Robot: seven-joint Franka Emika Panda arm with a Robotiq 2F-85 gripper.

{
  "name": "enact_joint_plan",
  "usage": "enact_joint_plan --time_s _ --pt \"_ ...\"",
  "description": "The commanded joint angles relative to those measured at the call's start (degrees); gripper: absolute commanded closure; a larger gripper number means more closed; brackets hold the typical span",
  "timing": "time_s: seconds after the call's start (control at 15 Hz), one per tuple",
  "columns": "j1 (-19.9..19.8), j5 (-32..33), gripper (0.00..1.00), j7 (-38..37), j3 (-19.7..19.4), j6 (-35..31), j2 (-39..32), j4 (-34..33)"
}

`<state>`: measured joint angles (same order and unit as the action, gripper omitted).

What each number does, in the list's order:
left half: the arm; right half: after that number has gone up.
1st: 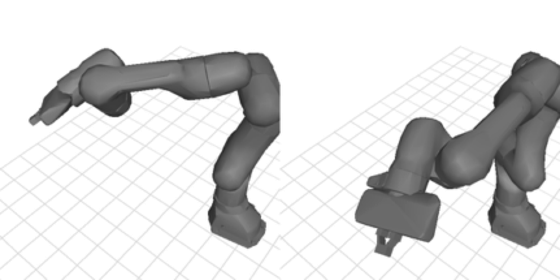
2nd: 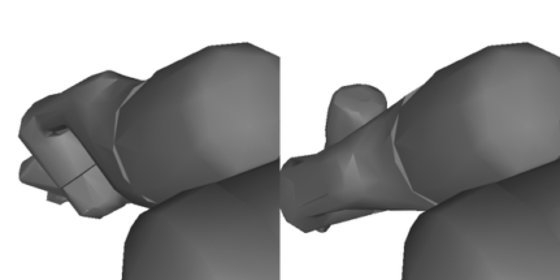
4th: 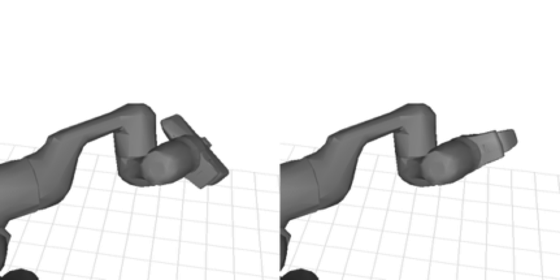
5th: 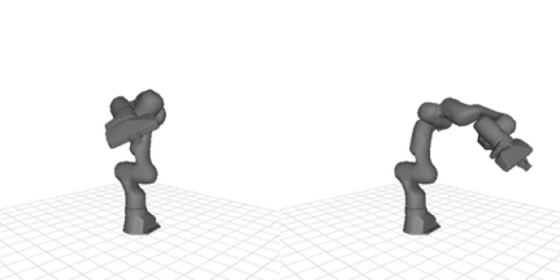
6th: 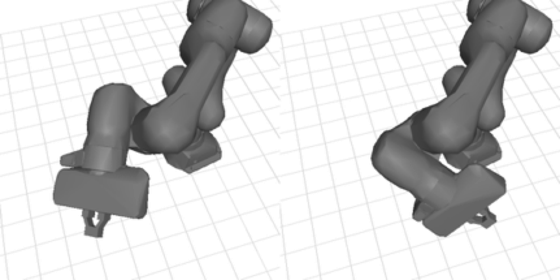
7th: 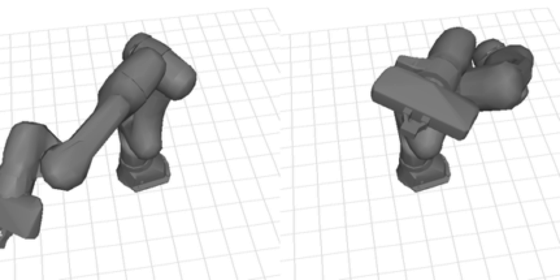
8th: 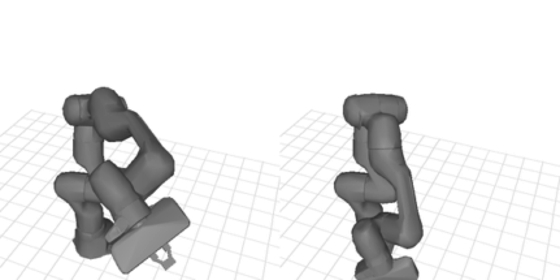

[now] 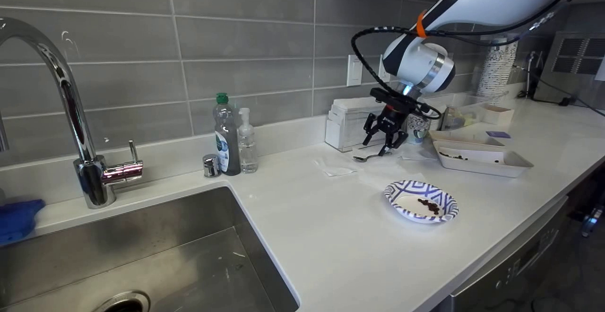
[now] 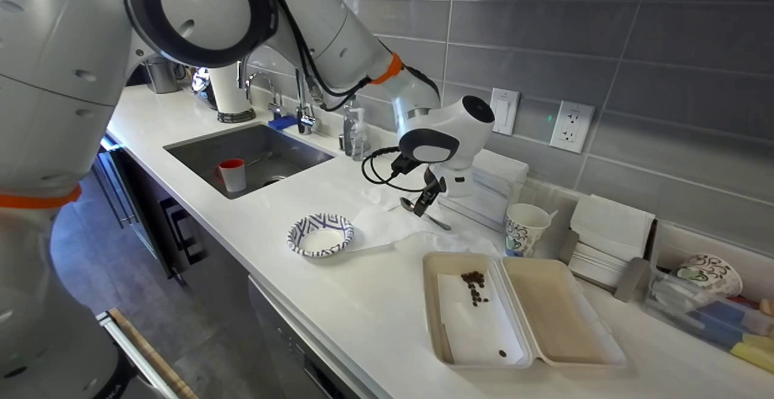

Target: Pick up the spoon from the counter and scoop some of the contents in the bowl and pour them in the cup

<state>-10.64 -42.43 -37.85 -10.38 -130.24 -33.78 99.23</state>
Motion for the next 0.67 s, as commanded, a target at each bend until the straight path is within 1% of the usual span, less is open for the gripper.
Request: enact_joint_plan --time_s 0.0,0.33,0.6 --pt "1.12 4.20 0.01 -1.33 -0.63 0.31 3.57 2.30" --pt "2.78 13.05 0.00 -6.06 -1.91 0.26 7.45 4.96" --pt "3.77 21.66 0.00 -10.86 -3.34 0.34 10.49 8.36"
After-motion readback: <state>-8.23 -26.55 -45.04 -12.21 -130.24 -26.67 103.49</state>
